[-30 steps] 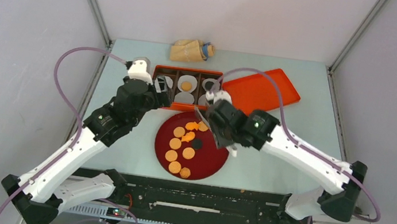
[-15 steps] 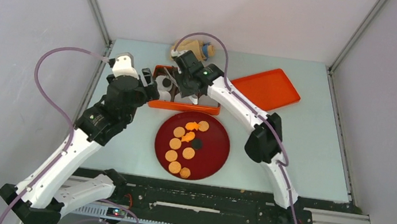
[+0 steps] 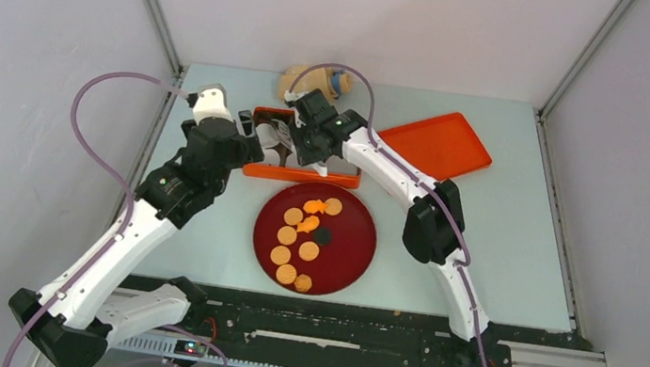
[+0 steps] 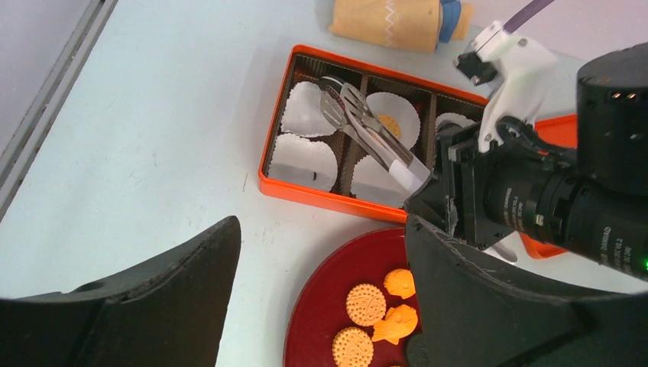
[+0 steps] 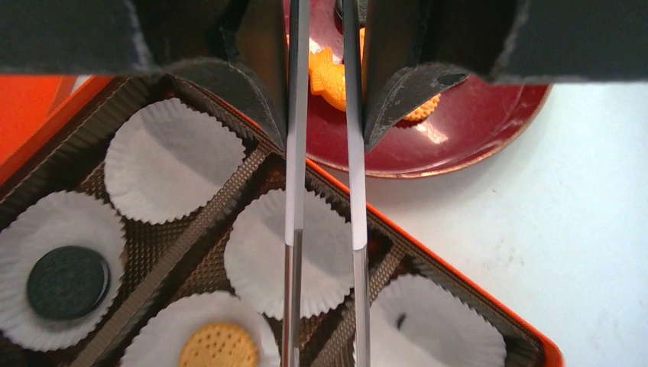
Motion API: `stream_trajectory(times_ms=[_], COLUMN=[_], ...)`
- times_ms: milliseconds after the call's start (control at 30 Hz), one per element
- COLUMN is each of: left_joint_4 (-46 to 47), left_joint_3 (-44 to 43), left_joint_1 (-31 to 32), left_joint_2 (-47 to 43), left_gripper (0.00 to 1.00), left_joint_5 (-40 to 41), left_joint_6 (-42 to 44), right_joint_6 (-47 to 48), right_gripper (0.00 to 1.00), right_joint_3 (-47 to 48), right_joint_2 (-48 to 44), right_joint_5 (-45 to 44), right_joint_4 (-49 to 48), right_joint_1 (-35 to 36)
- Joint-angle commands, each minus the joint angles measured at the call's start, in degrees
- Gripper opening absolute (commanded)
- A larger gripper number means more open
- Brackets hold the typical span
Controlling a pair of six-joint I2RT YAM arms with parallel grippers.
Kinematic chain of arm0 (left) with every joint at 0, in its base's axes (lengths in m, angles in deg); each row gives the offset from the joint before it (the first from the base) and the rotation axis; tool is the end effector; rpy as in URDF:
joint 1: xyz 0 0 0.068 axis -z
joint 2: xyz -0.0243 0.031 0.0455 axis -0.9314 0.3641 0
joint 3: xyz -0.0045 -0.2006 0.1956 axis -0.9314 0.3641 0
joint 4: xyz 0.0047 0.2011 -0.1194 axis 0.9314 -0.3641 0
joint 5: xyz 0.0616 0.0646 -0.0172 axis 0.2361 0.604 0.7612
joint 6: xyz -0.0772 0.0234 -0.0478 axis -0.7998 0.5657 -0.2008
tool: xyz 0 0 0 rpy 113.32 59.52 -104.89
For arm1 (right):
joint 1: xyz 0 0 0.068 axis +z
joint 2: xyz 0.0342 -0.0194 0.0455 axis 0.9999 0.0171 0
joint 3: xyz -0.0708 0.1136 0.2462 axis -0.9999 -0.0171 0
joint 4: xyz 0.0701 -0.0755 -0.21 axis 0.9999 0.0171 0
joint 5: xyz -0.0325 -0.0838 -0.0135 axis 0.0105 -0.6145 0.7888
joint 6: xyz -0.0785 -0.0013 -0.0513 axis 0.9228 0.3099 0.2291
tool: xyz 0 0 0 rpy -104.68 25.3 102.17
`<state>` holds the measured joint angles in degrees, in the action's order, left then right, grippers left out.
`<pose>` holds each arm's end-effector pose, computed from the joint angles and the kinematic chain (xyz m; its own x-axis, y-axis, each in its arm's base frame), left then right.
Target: Pack the cookies
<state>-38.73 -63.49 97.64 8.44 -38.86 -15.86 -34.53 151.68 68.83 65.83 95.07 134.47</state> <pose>0.1980 -0.0568 0.3620 -0.3064 -0.2572 -0.9165 -0.1862 0.9604 -0.2073 0.3726 0.3735 0.2378 -0.6130 -0.4630 -0.6402 -0.6294 0.7760 0.0415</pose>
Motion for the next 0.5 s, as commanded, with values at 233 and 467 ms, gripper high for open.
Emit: stream_trajectory(times_ms=[233, 467], left_joint_4=[1.3, 2.1], left_joint_3=[-1.7, -1.4], left_joint_1=[-0.5, -0.5], left_joint_2=[0.5, 0.5], left_gripper=[0.83, 0.83], left_joint_5=[-1.4, -2.3], left_joint_6=[0.7, 1.1], right_joint_6=[1.0, 0.1], right_gripper=[0.33, 0.32], right_joint_3=[-2.6, -11.7], right_joint_2=[-6.8, -13.4], right_joint_5=[1.6, 0.5], right_joint_4=[-5.5, -9.8], right_joint_1=[-0.7, -0.3])
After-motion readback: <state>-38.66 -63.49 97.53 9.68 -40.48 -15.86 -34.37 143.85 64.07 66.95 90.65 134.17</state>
